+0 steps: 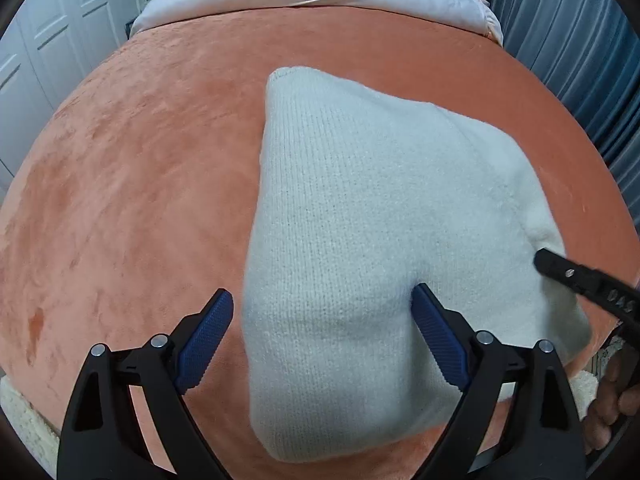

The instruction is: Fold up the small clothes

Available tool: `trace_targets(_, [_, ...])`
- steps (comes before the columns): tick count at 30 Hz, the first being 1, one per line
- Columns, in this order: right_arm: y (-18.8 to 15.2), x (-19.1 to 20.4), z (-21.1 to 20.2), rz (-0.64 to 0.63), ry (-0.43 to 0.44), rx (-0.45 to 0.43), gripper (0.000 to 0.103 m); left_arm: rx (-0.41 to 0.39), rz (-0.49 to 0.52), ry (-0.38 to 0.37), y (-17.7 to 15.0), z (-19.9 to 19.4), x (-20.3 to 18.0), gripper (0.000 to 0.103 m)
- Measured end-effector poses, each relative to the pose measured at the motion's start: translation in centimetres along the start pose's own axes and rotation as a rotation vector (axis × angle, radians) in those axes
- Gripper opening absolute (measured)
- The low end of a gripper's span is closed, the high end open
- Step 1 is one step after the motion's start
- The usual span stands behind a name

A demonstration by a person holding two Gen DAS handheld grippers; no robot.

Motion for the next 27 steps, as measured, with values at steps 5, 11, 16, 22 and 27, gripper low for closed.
trace_targets(5, [3.2,3.0,-5.4,-0.121,-0.069,-0.122,0.025,0.018,-0.025,-0.014,-0.1,0.0,0.3,0.089])
trace_targets(11, [0.4,2.6,2.4,-0.225,-0.13,0.075,0.022,0.026,-0.025,-0.012,-0.5,-0.3,0.0,0.089])
trace_targets(16, [1.8,3.7,-2.1,-0.195,-0.084,-0.027,0.031,0.033,-0.018,-0.024,-0.5,-0.7,0.3,0.088])
trace_targets(22, [-0.4,-0.7,-3.5,-0.068,-0.119,-0.027,0.05,0.05,-0.04,-0.044,-0.9,-1.0,0.4,0.088])
trace_targets(27, [-2.8,-1.1,-2.4,0.029,-0.051,-0.006,0.056,0.062,-0.031,-0.045,-1.3,-1.2,0.1,0.088])
Point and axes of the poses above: each gripper's, at about its wrist camera, not at the fingertips, and z roughly the way its jaws point, x to its left, y to its top, the point moved 7 cm from there along z, roughly the way its jaws point, and after that the axes turned 15 degrees about -z, right-handed, at the moved point
